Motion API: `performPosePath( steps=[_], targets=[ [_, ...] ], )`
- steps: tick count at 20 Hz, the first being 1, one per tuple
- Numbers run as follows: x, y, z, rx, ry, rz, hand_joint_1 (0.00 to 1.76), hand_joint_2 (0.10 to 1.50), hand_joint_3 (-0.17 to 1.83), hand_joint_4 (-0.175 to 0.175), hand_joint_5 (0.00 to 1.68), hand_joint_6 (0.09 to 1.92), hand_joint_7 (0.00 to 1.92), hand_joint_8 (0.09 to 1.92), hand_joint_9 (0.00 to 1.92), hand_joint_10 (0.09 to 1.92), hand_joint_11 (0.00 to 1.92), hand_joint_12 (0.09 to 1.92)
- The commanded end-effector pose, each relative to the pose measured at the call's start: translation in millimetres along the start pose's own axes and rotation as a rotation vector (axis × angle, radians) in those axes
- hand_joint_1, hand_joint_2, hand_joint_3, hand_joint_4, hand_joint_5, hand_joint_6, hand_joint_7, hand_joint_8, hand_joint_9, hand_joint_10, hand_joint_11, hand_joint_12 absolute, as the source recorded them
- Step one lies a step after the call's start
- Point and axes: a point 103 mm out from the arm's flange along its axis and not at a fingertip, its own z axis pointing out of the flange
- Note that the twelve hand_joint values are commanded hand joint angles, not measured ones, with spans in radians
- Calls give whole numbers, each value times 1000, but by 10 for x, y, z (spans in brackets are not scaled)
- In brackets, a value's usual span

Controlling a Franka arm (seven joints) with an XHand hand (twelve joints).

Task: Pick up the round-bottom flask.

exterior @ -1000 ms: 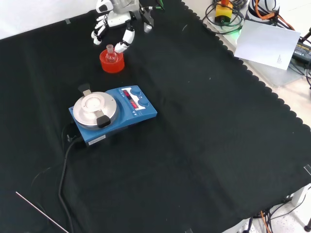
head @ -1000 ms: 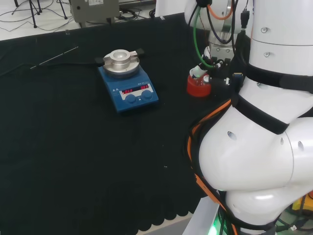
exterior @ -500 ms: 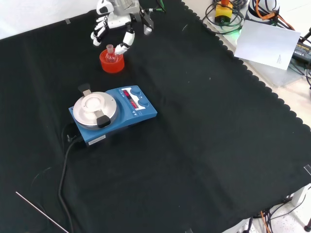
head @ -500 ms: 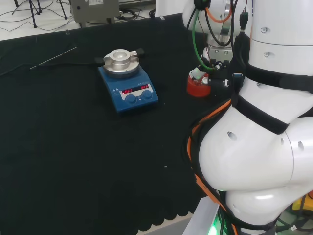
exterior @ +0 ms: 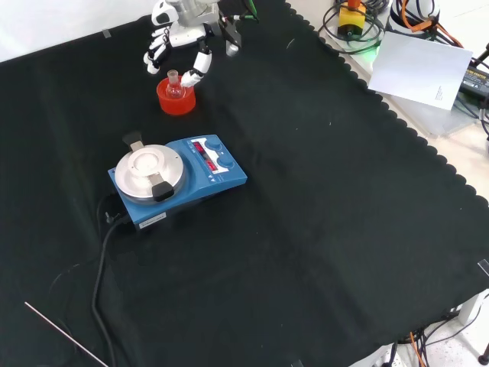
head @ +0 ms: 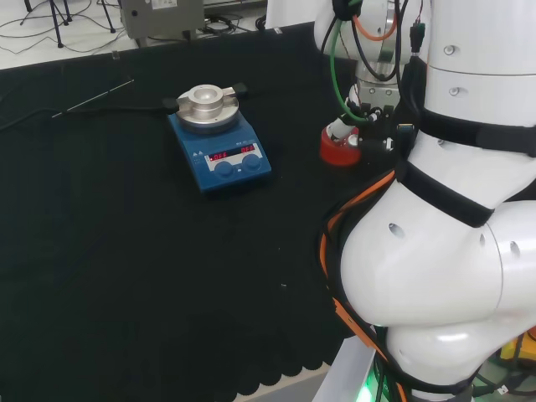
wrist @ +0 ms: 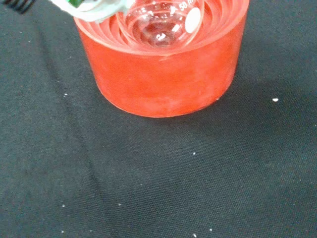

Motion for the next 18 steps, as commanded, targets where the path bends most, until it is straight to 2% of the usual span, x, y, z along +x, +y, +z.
performPosePath(
  steps=[1, 18],
  targets=[
    [-39, 17, 22, 5, 0, 7, 848, 664, 640, -37, 524, 87, 149, 587, 293, 659, 0, 1245],
    [-22, 68, 27, 1, -11, 1, 850, 685, 654, -32, 684, 101, 168, 589, 302, 657, 0, 1252]
  ],
)
